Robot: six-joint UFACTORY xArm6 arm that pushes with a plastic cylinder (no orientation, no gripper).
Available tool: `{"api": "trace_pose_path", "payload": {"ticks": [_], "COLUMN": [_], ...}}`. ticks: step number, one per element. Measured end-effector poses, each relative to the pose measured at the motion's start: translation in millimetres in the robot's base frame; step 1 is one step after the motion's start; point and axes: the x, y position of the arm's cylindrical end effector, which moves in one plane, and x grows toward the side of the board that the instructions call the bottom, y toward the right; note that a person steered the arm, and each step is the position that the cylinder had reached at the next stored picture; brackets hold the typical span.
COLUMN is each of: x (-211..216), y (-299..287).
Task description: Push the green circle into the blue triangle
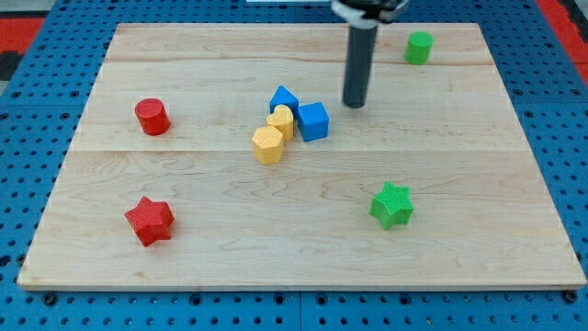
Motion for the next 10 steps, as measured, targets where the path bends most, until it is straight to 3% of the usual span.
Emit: {"api": "trace_pose_path", "payload": {"ticks": [1,2,3,5,6,7,8,9,10], "x": [-41,-90,-96,-118,-124,-86,-54,-53,-82], "y": [90,119,63,61,7,-91,-137,-157,-185]}}
